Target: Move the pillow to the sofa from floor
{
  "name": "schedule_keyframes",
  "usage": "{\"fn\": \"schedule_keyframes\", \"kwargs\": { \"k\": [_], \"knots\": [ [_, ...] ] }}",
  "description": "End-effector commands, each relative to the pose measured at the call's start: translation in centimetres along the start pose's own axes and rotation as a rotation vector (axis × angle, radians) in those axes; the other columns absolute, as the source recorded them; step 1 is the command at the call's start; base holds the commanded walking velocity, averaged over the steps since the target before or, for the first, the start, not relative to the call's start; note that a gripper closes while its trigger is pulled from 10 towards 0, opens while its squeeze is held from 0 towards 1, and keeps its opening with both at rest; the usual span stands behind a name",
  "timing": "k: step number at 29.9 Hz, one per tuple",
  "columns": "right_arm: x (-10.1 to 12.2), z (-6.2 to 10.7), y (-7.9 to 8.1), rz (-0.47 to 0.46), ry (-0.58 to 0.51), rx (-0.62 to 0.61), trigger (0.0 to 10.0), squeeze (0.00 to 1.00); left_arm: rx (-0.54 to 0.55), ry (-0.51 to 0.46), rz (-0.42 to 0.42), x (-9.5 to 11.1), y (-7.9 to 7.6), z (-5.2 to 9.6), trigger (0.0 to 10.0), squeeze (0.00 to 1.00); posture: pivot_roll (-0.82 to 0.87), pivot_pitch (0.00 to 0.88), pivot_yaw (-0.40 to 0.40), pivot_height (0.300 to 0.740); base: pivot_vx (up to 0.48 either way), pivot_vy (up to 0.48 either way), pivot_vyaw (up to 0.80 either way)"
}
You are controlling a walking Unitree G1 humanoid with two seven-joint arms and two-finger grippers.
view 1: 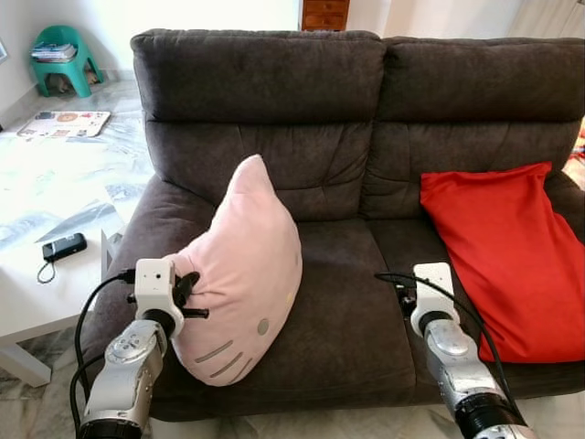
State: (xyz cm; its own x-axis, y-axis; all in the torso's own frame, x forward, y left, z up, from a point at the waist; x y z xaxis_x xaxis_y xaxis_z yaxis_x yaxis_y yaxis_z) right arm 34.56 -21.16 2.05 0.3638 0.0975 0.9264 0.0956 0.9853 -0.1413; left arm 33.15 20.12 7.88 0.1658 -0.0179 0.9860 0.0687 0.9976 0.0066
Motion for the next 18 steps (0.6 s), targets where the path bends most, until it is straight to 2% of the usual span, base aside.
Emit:
{"fn": "schedule_keyframes", "kwargs": {
  "k": [1, 10, 12, 18],
  "knots": [
    [-0.2, 0.0, -0.4, -0.022, 0.000, -0.011, 10.0, 0.00, -0.001, -0.021, 0.018, 0.4, -0.2, -0.1, 10.0, 1.00, 0.03, 0.020, -0.040, 0.740, 0.000, 0.000, 0.00],
    [-0.1, -0.1, -0.1, -0.025, -0.004, -0.003, 10.0, 0.00, -0.002, -0.093, 0.094, 2.8, -0.5, -0.3, 10.0, 1.00, 0.03, 0.010, -0.040, 0.740, 0.000, 0.000, 0.00],
    [0.0, -0.1, 0.0, -0.023, -0.006, -0.001, 10.0, 0.00, -0.001, -0.140, 0.148, 4.3, -0.7, -0.3, 10.0, 1.00, 0.03, 0.010, -0.040, 0.740, 0.000, 0.000, 0.00],
    [0.0, -0.2, -0.1, -0.020, -0.007, 0.001, 10.0, 0.00, 0.043, -0.229, 0.214, 7.3, -0.5, -0.3, 10.0, 1.00, 0.04, 0.013, -0.043, 0.740, 0.000, 0.000, 0.00]
  ]
}}
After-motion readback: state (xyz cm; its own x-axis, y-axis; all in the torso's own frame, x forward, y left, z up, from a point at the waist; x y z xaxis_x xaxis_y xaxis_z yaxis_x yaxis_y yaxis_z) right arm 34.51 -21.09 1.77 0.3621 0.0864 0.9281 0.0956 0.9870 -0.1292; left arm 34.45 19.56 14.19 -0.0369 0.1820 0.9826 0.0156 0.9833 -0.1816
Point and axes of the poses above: a point about 5 cm out from each wrist's last joint towards the gripper, its own z axis pointing back from the gripper into the wrist, its own x axis along the axis of the wrist's last joint, y = z × x, the point moved 4 cm from there along -z, pointing out of the wrist towards the gripper, and after that the axes turned 4 degrees about -z, right-handed, at the moved point
